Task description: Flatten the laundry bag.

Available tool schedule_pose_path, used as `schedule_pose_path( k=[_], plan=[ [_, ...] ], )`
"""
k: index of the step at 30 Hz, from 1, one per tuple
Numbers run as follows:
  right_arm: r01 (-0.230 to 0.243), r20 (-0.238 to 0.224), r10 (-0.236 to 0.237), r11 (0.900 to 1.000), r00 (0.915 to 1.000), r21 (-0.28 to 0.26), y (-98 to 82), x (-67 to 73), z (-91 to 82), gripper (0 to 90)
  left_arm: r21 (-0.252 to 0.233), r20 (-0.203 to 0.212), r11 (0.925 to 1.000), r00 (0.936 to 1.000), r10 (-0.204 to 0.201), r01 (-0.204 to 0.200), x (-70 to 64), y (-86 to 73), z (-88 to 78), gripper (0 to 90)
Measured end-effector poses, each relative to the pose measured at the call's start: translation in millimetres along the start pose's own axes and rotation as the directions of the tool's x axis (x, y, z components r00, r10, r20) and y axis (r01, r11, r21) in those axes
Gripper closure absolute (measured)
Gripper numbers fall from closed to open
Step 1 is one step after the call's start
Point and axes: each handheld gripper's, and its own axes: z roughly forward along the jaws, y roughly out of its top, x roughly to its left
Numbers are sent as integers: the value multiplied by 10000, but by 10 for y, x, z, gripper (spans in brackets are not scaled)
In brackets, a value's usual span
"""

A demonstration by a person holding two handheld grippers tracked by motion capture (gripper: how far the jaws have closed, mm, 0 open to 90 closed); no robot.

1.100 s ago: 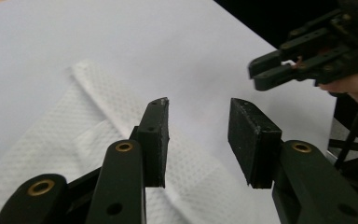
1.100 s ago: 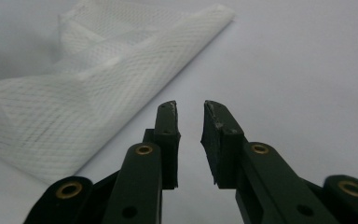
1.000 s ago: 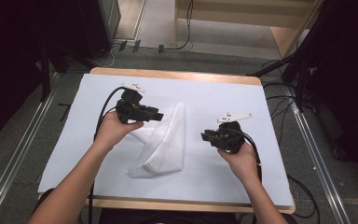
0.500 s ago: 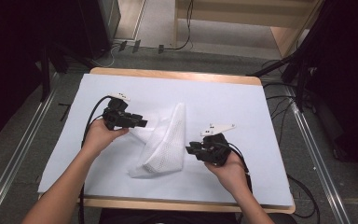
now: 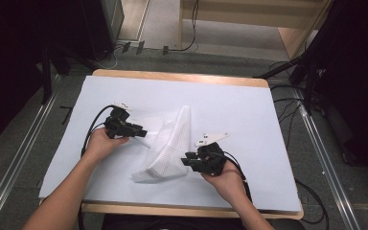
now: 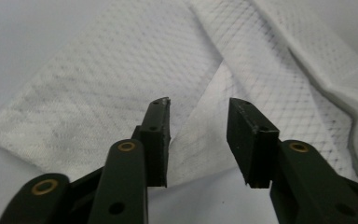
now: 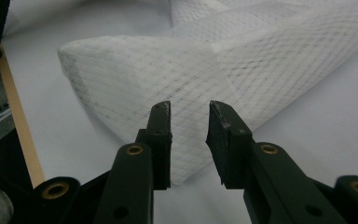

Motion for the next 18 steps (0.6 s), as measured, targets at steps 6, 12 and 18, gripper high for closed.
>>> schedule_pose_path(
  k=[6, 12, 18],
  plan=[
    [84, -165, -81, 9998, 9998, 203, -38, 15, 160, 611, 345, -79, 9982, 9987, -496, 499, 11, -13, 62, 835],
    [188, -391, -177, 9994, 9991, 278, -35, 63, 242, 570, 417, 50, 9977, 9986, -533, 530, 19, -12, 70, 900],
    [457, -583, -444, 9987, 9973, 223, -7, 141, 285, 597, -35, -54, 9976, 9976, -695, 695, 40, 31, 72, 900]
  ],
)
